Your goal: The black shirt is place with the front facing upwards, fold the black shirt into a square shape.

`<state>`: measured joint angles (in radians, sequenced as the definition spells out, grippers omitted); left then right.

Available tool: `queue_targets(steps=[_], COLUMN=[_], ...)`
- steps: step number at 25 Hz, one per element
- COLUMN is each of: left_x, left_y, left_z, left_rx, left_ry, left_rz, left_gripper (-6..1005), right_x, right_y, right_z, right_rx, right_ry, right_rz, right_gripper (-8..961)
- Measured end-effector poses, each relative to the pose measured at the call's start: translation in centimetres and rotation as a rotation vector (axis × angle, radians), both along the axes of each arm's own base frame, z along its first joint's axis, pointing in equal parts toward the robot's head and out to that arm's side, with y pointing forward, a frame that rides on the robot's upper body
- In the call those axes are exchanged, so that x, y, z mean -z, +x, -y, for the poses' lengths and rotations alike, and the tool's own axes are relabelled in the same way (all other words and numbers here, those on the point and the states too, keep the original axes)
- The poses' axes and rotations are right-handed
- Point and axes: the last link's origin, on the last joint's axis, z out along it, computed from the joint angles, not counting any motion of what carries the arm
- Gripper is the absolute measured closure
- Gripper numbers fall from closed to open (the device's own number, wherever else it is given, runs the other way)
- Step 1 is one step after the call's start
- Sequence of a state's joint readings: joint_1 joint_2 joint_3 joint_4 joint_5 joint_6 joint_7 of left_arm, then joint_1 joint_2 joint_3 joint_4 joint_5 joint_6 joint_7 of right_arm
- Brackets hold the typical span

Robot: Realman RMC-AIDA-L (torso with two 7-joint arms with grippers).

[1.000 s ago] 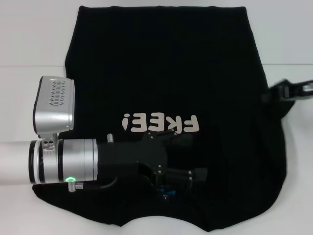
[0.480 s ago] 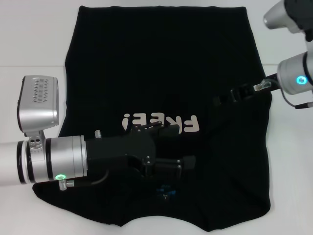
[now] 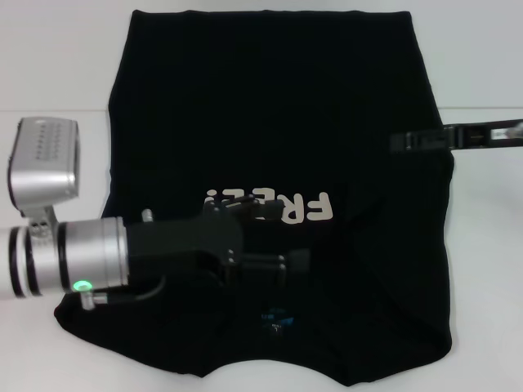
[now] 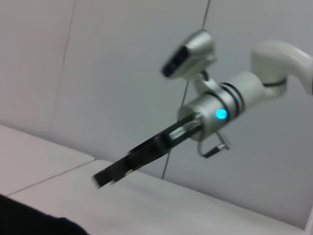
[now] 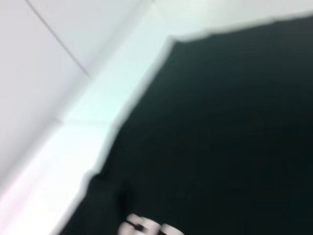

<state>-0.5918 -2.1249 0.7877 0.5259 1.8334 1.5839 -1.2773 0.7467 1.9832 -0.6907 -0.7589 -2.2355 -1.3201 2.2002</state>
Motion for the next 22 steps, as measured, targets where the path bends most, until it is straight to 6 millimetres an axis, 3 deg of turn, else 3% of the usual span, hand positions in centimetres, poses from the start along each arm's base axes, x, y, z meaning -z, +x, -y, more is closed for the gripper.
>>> queue_targets(steps=[5,11,15,22], left_x=[-2.6,-5.7,-8.1,-11.3], left_y=[-1.5,-4.1,-6.3,-10.3], left_z=[-0.7,-0.1,0.2,1.4], left_rx=[-0.099,-0.170,-0.273,-0.471], left_ry=[-0.013,0.004,0.024,0.050], left_rz=[0.007,-0.010,-0.108,-0.211], left_gripper=[66,67,68,69], right_x=[-0.8,1.4,2.3,2.8], right_y=[1.7,2.9,2.9,2.4], right_z=[3.1,6.4,6.8,5.9], right_rx=[-0.058,-0.074,-0.064,-0.056], right_ry=[0.052,0.011,-0.020,-0.010], right_rz=[-0.200,-0.304,-0.330,-0.327], right_gripper=[152,14,17,17])
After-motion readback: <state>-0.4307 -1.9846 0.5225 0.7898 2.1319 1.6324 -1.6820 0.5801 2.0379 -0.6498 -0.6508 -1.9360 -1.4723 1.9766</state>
